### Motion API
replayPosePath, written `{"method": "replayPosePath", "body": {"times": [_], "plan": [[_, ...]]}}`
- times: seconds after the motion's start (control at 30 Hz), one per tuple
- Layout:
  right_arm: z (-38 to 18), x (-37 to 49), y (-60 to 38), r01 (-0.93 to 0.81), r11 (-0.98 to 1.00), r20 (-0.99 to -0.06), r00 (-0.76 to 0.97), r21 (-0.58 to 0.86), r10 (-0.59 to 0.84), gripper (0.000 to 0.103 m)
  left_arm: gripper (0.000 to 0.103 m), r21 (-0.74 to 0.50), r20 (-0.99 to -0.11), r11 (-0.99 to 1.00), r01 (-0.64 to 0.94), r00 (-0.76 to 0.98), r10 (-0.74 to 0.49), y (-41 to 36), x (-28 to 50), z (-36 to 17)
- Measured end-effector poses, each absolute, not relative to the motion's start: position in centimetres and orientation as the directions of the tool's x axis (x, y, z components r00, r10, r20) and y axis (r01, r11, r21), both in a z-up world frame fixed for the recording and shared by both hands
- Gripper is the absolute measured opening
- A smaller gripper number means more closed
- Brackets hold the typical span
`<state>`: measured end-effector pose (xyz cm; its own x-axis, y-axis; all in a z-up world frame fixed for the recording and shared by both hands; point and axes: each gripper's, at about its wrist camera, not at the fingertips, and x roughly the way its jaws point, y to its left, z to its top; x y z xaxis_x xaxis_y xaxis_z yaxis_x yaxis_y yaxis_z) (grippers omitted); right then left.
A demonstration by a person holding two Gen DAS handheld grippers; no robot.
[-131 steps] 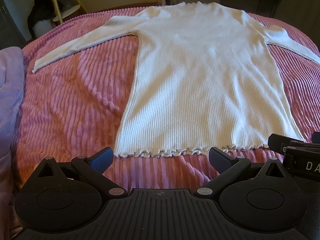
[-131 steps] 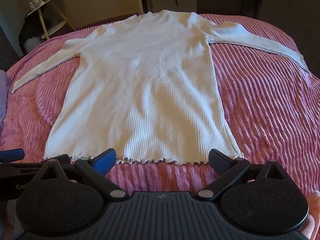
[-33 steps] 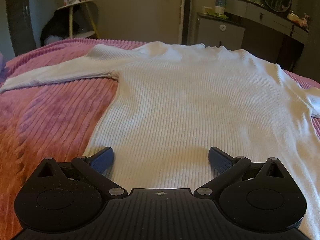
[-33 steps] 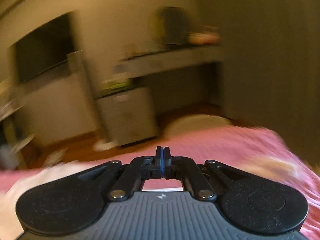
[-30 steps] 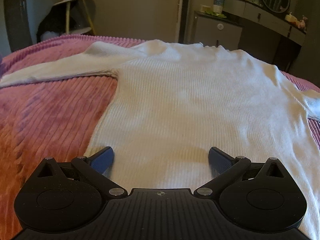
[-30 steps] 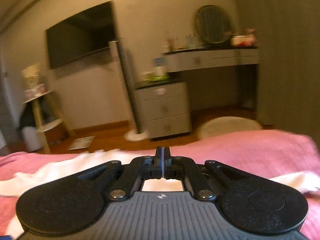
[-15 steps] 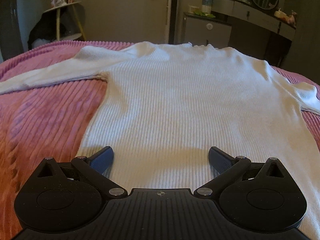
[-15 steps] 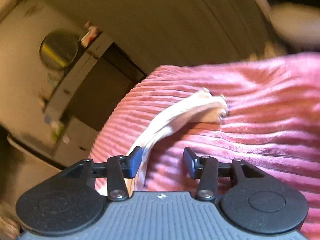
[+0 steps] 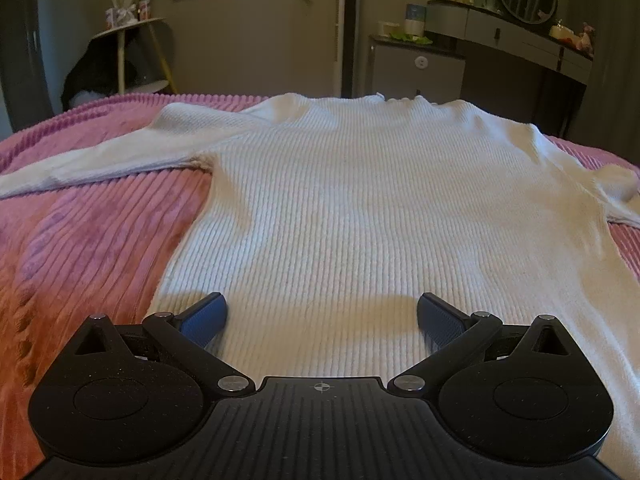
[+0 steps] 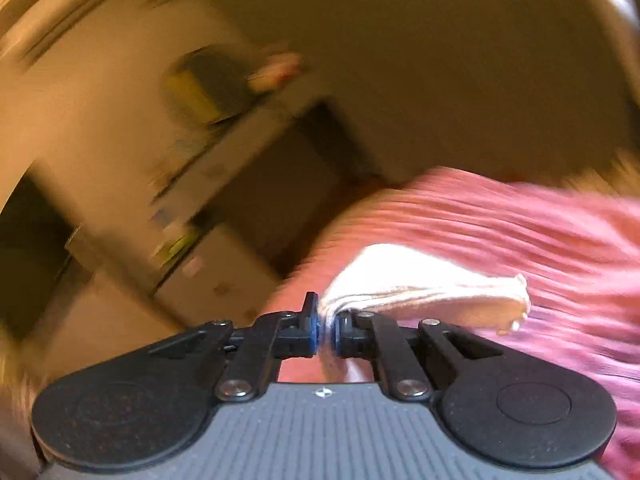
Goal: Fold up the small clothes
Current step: 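Carry the held sleeve across the dress body and open the right gripper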
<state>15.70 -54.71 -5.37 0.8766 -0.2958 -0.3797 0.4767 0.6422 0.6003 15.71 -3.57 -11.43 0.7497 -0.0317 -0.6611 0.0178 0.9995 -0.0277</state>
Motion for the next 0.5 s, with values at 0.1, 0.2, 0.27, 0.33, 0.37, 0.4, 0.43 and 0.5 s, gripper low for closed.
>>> {"method": "replayPosePath", "body": {"times": [0.1, 0.2, 0.27, 0.33, 0.37, 0.4, 0.43, 0.5], "plan": [[-1.7, 17.9, -47.0, 0.291, 0.816, -0.322, 0.937, 0.500, -0.136, 0.007, 0.103, -0.072, -0.668, 0.997, 0.019, 0.741, -0.062, -2.9, 15.9, -10.9], [-0.6, 19.6, -38.6, 0.121, 0.896, -0.319, 0.948, 0.427, 0.024, 0.007, 0.103, -0.112, -0.663, 0.994, 0.019, 0.744, -0.089, -2.0, 15.9, -10.1], [-2.1, 21.2, -33.0, 0.032, 0.917, -0.356, 0.926, 0.398, 0.123, 0.007, 0.103, -0.100, -0.656, 0.995, 0.026, 0.750, -0.085, -1.8, 16.0, -9.7], [-4.8, 22.2, -28.5, 0.015, 0.929, -0.428, 0.891, 0.369, 0.155, 0.008, 0.103, -0.107, -0.652, 0.994, 0.031, 0.752, -0.094, -1.3, 16.0, -9.3], [-6.3, 22.6, -26.8, 0.018, 0.933, -0.479, 0.862, 0.358, 0.168, 0.008, 0.103, -0.122, -0.653, 0.992, 0.034, 0.750, -0.106, -1.0, 16.0, -9.2], [-7.4, 22.6, -25.3, 0.023, 0.937, -0.527, 0.832, 0.349, 0.176, 0.009, 0.103, -0.144, -0.656, 0.989, 0.036, 0.745, -0.123, -0.6, 16.0, -9.1], [-8.8, 22.5, -24.2, 0.034, 0.939, -0.579, 0.794, 0.342, 0.182, 0.010, 0.103, -0.165, -0.657, 0.985, 0.042, 0.741, -0.142, -0.3, 16.0, -9.0], [-9.5, 20.5, -23.5, 0.052, 0.928, -0.579, 0.793, 0.370, 0.186, 0.013, 0.103, -0.205, -0.660, 0.976, 0.069, 0.727, -0.190, 0.3, 16.2, -8.8]]}}
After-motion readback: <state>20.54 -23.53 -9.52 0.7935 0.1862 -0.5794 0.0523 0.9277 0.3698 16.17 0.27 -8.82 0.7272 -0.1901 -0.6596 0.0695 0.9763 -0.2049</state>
